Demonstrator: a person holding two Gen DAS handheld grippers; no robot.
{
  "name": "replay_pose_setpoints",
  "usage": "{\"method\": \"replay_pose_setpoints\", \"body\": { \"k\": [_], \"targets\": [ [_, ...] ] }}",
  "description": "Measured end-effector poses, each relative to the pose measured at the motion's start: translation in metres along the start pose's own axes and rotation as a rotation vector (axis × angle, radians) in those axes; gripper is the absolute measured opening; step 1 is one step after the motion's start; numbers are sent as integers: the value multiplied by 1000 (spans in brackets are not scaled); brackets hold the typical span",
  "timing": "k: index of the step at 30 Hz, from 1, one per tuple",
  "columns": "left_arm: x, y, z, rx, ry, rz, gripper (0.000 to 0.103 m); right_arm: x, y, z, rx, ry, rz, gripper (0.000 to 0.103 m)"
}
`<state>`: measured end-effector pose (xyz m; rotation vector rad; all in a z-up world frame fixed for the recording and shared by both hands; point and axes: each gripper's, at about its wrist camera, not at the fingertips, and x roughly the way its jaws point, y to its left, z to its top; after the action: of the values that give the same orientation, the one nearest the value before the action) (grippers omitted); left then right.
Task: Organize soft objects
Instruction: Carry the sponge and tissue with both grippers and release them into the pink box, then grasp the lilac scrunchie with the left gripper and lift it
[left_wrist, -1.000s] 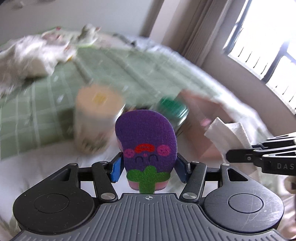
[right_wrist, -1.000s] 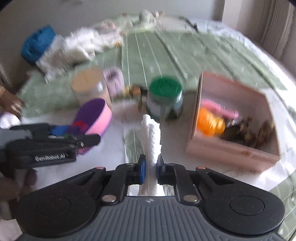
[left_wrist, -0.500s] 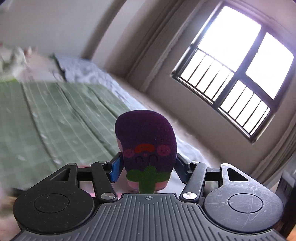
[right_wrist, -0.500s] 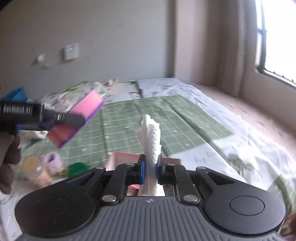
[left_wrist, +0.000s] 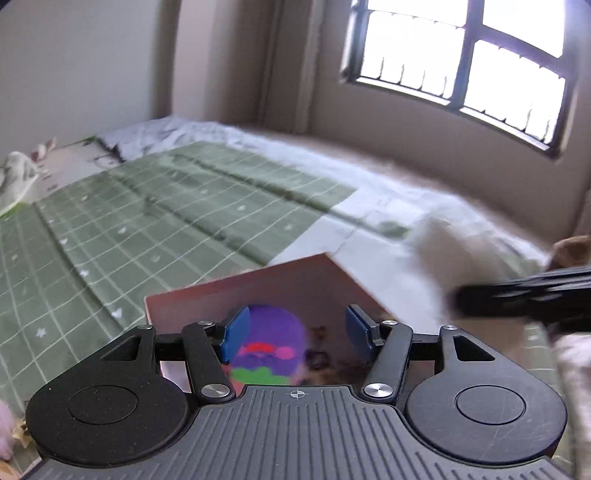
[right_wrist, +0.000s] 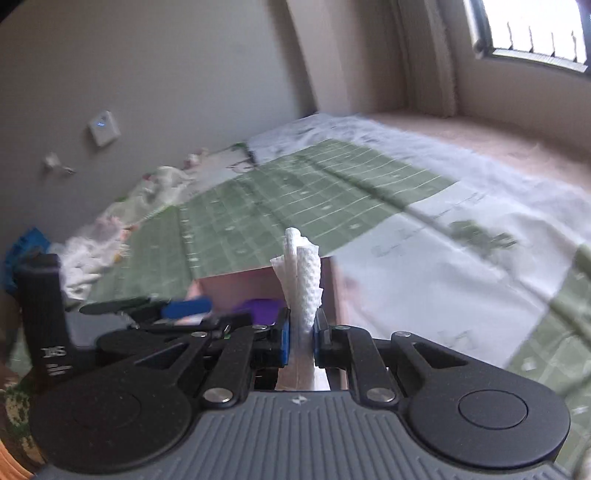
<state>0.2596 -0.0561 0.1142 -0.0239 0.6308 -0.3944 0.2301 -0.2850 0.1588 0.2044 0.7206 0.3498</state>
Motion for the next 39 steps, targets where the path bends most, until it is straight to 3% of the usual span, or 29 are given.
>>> {"method": "replay_pose_setpoints", "body": {
  "k": [5, 7, 8, 9, 13, 15, 20, 22, 25, 27, 30, 35, 38, 39],
  "targets": [
    [-25, 19, -17, -61, 19, 22, 63, 42, 10, 11, 25, 37, 77, 14],
    [-42, 29, -26, -95, 28, 25, 63, 73, 10, 15, 37, 134, 154, 36],
    [-49, 34, -29, -103, 24, 28, 63, 84, 8, 15, 58, 164, 140, 49],
    [-61, 40, -34, -110, 20, 32, 63, 90, 5, 12, 73, 168, 106, 55],
    [-109, 67, -62, -138, 17, 59, 63, 82, -1, -2, 90, 203, 90, 56],
    [-127, 81, -75, -155, 24, 75, 63, 65, 0, -7, 87, 179, 84, 58],
    [-167, 116, -109, -187, 29, 104, 63, 38, 21, -20, -67, 164, -72, 62],
    [-174, 134, -123, -227, 32, 121, 62, 33, 39, -23, -116, 185, -100, 62],
    [-182, 161, -139, -343, 12, 150, 62, 29, 84, -20, -166, 210, -61, 65],
    [-188, 172, -148, -400, -8, 152, 62, 33, 126, -11, -223, 189, -83, 73],
    [-194, 178, -158, -422, -17, 157, 62, 53, 191, 6, -304, 171, -92, 74],
    [-199, 177, -150, -446, -24, 120, 62, 117, 283, 31, -248, 330, 75, 74],
    [-199, 172, -147, -441, -31, 71, 62, 167, 321, 34, -211, 414, 76, 71],
    [-199, 171, -147, -440, -28, 56, 62, 183, 329, 32, -216, 441, 68, 63]
  ]
}}
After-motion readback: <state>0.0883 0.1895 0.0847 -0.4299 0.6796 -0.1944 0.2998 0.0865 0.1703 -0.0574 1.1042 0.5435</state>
